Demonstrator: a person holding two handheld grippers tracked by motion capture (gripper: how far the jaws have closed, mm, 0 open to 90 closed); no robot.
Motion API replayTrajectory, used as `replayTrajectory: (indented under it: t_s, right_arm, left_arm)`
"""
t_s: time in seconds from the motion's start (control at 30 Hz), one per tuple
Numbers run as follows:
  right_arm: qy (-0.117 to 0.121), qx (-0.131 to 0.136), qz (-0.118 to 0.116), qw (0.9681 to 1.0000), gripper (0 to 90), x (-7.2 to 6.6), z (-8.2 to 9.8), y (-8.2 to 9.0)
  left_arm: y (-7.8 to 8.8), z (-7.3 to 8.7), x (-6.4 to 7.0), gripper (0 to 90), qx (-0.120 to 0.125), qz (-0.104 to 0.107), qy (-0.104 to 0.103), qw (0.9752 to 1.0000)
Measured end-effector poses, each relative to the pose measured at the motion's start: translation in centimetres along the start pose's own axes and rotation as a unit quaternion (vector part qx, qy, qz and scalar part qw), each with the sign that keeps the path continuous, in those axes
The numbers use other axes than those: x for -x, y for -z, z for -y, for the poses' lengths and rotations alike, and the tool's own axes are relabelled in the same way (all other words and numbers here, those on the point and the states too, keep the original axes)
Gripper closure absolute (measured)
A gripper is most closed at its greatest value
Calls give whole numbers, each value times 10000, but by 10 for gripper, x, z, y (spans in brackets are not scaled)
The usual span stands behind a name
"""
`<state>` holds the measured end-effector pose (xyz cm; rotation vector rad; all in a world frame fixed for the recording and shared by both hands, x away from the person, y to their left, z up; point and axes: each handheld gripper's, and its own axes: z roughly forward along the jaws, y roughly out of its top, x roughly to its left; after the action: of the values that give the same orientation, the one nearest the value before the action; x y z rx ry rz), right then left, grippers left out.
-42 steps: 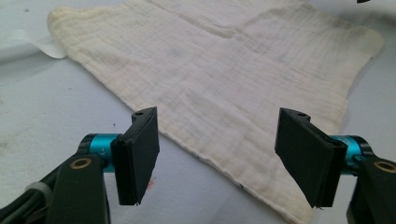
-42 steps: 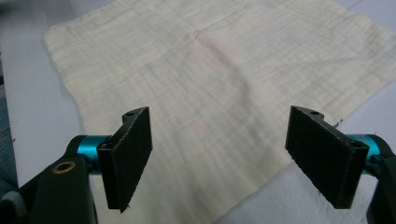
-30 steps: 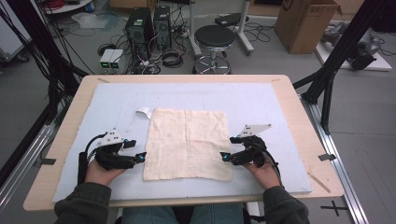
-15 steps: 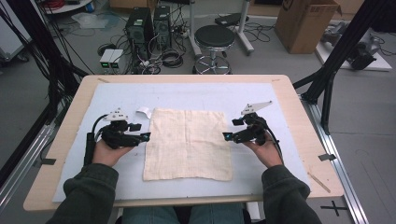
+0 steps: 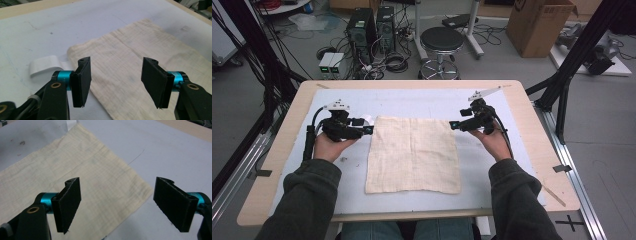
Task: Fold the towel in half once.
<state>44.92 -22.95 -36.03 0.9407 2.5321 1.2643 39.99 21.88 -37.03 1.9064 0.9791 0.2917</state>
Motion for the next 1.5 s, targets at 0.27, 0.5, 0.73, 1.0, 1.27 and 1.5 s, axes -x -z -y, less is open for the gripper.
replayTrajectory:
  t_s: [0.27, 0.5, 0.73, 1.0, 1.27, 1.5]
  right_arm:
    - [-250, 49, 178, 9995, 250, 22, -15, -10]
    - [-307, -67, 327, 9990, 288, 32, -10, -28]
    - [-299, -269, 392, 9984, 395, 38, -6, -48]
    - [-603, -645, 447, 9951, 506, 47, 5, -64]
    - [-675, -978, 483, 9917, 605, 47, 12, -81]
    - [-566, -1100, 497, 9911, 836, 44, 10, -85]
  left_arm:
    - [-20, -8, -23, 438, -9, -326, 164, 9993]
    - [-45, 2, -36, 452, -113, -430, 383, 9983]
    - [-72, 8, -41, 473, -424, -590, 529, 9960]
    - [-84, 15, -48, 565, -476, -613, 1039, 9916]
    - [-90, 17, -43, 679, -618, -478, 876, 9931]
    - [-88, 15, -40, 858, -557, -430, 682, 9952]
